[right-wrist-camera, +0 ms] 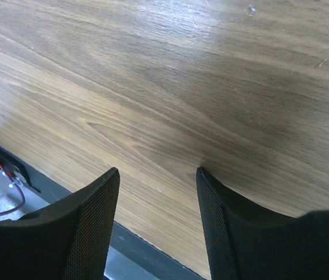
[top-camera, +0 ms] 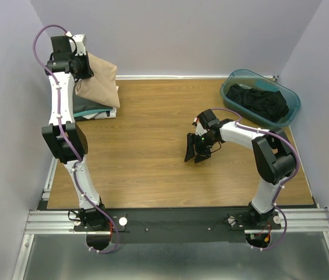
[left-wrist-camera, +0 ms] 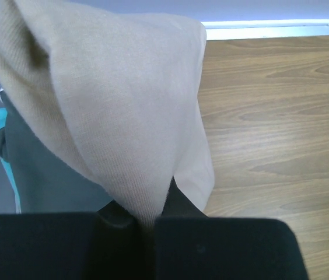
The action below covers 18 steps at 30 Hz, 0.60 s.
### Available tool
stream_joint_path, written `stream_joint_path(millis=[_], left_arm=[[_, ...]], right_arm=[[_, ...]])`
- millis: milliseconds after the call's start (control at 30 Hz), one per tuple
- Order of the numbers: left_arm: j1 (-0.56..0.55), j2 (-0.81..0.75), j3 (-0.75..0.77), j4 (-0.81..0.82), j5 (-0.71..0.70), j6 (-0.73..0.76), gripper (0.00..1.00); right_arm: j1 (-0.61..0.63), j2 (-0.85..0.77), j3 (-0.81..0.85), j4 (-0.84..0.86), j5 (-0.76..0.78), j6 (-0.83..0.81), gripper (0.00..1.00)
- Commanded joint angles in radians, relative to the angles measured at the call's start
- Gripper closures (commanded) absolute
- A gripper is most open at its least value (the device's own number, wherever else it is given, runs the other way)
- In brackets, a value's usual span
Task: Fold and stack the t-shirts
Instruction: Neatly place the folded tshirt to the corner
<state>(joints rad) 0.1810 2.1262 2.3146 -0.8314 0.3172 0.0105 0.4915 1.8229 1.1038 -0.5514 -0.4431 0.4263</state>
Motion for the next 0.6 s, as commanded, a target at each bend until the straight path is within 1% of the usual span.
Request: stream_joint_path(millis=[0, 233, 567], left_arm=[[0.029, 0.004, 0.009, 0.055, 0.065, -0.006, 1.0], [0.054, 0.063, 0.008, 0.06, 0.069, -0.003, 1.0], [0.124, 0.115, -0.021, 0.071, 0.069, 0.02, 1.0]], right_arm=[[0.005, -0.01, -0.028, -0.016, 0.014, -0.001, 0.37], [0.005, -0.016, -0.038, -0.016, 0.015, 0.003, 0.37], [0.005, -0.03, -0.056, -0.016, 0.017, 0.008, 0.37]])
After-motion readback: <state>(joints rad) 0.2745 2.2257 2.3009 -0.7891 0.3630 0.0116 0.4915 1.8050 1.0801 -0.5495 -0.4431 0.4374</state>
